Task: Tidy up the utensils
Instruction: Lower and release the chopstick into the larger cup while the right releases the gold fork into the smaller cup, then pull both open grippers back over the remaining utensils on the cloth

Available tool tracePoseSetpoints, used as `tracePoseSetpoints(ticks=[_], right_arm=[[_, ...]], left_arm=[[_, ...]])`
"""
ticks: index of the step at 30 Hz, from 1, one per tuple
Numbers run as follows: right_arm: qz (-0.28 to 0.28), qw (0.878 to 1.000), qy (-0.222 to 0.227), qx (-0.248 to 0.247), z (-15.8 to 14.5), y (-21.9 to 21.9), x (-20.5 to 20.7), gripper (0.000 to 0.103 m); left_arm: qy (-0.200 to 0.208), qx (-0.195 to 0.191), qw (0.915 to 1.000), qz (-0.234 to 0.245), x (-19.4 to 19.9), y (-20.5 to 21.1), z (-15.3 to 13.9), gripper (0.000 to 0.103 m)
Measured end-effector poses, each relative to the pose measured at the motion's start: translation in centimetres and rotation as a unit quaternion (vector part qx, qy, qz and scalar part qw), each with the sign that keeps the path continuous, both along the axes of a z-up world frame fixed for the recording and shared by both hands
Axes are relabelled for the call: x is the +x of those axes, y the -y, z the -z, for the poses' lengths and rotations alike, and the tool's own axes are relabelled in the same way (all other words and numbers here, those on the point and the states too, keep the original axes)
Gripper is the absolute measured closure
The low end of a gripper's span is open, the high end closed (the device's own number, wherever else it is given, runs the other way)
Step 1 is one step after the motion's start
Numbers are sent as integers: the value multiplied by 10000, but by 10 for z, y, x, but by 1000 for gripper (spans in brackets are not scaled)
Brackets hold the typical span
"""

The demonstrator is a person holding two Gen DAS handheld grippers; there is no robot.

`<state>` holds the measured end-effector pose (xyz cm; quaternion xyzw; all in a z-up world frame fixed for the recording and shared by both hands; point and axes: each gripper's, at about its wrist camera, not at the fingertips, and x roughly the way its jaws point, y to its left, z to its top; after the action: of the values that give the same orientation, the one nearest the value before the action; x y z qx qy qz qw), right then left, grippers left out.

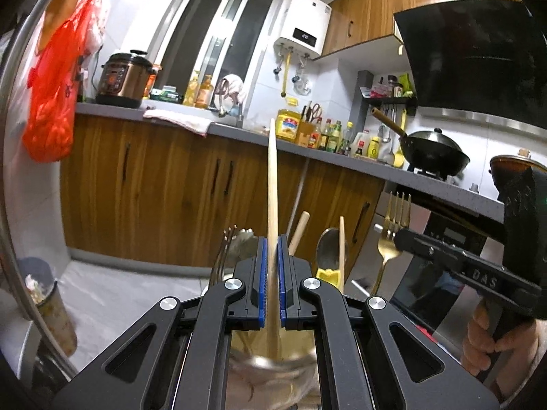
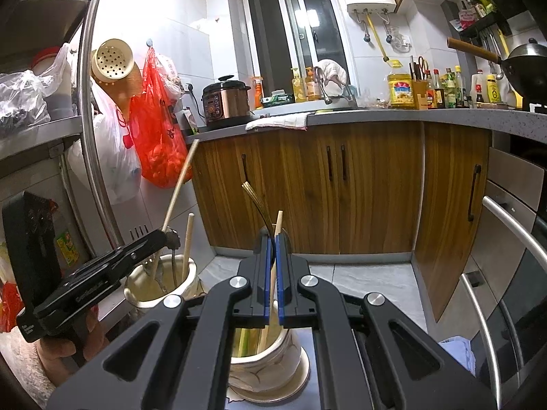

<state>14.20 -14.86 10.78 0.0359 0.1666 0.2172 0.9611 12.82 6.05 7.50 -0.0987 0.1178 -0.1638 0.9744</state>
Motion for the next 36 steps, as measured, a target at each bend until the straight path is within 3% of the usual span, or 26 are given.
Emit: tracePoseSetpoints(ticks=[5, 14, 18, 30, 33, 35, 36], right_arm=[[6, 10000, -13, 16, 2, 0, 0, 100], [68, 9999, -121, 42, 3, 4, 2, 100], [104, 9997, -190, 116, 4, 8, 4, 100], [137, 9993, -292, 174, 6, 12, 5, 100], [129, 9989, -378, 235, 5, 14, 8, 95], [127, 9987, -416, 256, 4, 15, 7, 84], [117, 9986, -429, 276, 4, 16, 7, 70]], left_arm=[[-201, 116, 9997, 46, -4, -2, 2, 97], [-1238, 477, 9911, 90, 9, 3, -4, 97], [-1320, 525, 9898, 98, 9, 4, -4, 96], [-1264, 492, 9907, 114, 1, 6, -11, 70], [-1247, 529, 9907, 130, -3, 7, -15, 67], [-1250, 552, 9905, 119, -6, 8, -17, 65], [-1265, 557, 9903, 120, -9, 9, -19, 63]])
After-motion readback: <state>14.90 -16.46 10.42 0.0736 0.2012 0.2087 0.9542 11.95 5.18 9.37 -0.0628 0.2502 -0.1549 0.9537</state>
